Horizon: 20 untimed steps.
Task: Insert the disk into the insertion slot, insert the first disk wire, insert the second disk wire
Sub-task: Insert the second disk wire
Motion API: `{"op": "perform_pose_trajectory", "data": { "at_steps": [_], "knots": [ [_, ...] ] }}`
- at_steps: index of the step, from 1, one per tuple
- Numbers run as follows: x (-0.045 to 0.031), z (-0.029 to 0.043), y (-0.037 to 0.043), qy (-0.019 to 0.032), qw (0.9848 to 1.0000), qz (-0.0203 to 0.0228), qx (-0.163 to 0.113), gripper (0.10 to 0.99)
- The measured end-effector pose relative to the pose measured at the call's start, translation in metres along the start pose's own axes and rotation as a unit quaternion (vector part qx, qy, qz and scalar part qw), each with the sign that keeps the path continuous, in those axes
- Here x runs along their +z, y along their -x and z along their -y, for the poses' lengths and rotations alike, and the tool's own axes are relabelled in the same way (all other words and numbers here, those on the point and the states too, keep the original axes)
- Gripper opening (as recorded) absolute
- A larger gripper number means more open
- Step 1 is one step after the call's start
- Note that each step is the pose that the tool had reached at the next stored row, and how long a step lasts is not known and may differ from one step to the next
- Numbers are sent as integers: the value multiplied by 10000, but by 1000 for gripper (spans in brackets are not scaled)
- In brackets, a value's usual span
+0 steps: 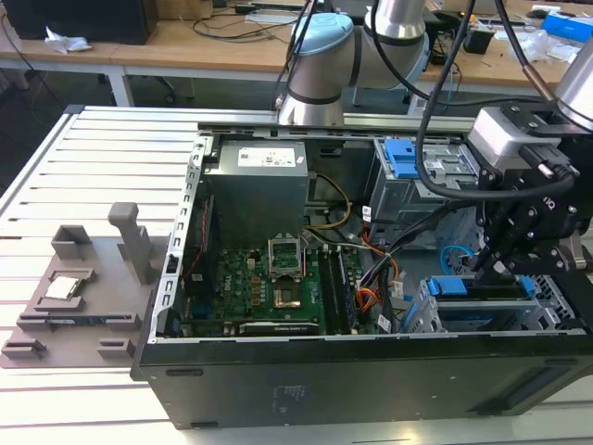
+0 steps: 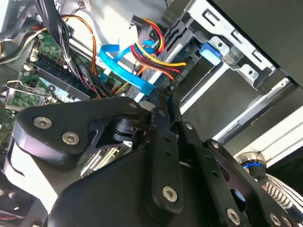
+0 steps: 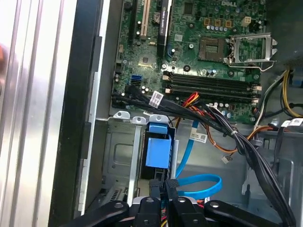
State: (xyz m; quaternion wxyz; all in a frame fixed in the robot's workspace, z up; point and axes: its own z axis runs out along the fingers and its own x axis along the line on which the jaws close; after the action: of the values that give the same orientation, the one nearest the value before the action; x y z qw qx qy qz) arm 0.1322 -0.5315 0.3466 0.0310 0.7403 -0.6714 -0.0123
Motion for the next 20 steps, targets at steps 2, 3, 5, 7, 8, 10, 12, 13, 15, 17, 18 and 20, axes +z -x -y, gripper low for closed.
{"op": "perform_pose_trajectory", "data": {
  "at_steps": [2,3,5,7,8,10,12,13,15,17,18,20],
  "knots": [
    [4,2,1,3,9999,4,120,161],
    [5,4,0,4,9999,6,165,161],
    [8,16,0,7,9997,6,246,161],
    [9,20,-2,8,9996,4,280,161],
    [12,21,-1,8,9996,4,282,161],
    [19,29,-2,8,9996,4,285,161],
    [24,46,-3,8,9996,4,287,161],
    [30,46,-3,8,9996,4,287,161],
    [45,48,-2,8,9996,8,286,161],
    [61,45,-2,7,9996,4,285,161],
    [66,43,-2,7,9996,2,286,161],
    [85,40,-3,8,9996,3,286,161]
  ]
}}
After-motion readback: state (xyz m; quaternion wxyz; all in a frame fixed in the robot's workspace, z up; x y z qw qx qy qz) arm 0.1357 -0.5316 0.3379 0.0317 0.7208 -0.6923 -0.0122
